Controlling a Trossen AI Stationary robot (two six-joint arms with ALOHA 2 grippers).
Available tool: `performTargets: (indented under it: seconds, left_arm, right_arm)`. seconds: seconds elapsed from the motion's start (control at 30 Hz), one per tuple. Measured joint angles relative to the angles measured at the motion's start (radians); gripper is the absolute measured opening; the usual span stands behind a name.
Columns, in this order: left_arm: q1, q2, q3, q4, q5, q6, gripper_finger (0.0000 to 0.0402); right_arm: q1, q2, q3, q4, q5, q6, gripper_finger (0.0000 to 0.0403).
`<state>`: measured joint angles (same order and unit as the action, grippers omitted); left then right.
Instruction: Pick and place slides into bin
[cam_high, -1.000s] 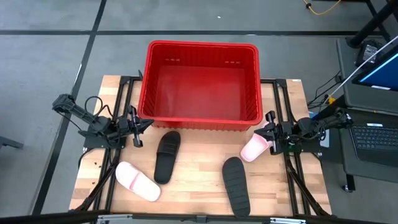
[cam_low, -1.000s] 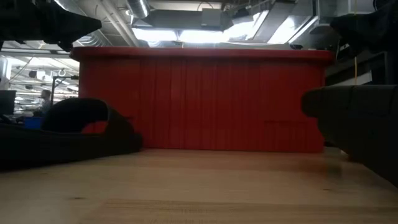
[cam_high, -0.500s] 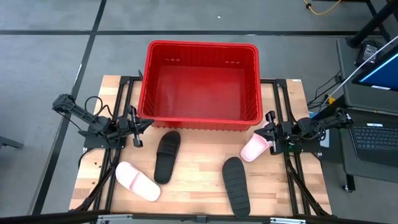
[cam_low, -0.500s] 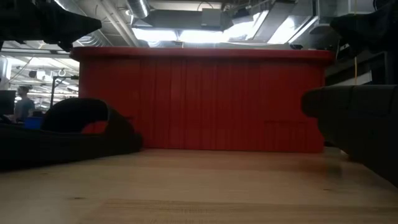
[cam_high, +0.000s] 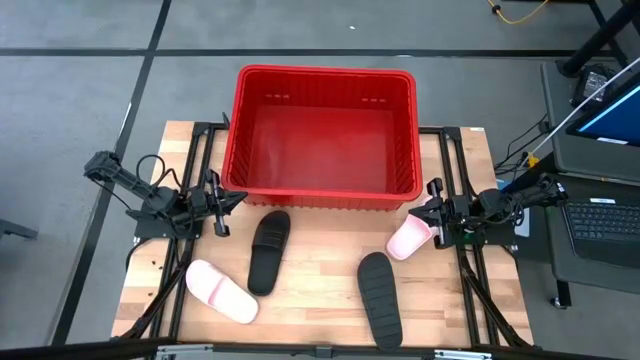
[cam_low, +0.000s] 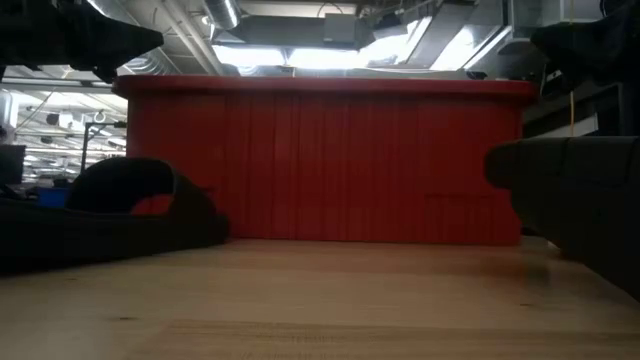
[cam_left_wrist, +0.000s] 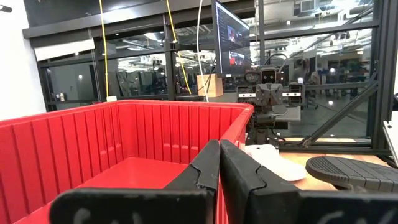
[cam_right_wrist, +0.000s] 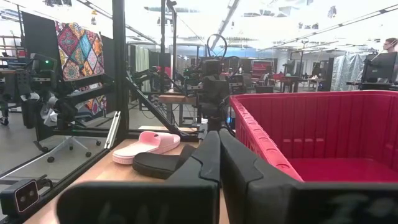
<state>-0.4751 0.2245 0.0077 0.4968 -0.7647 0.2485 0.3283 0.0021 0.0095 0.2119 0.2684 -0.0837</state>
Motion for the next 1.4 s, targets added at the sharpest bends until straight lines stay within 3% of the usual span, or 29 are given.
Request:
performTargets:
  seconds: [1.4]
  left_arm:
    - [0.0, 0.0, 0.0, 0.0, 0.0, 0.0, 0.0008]
  right_arm:
    - [0.0, 0.0, 0.0, 0.0, 0.0, 0.039, 0.0006]
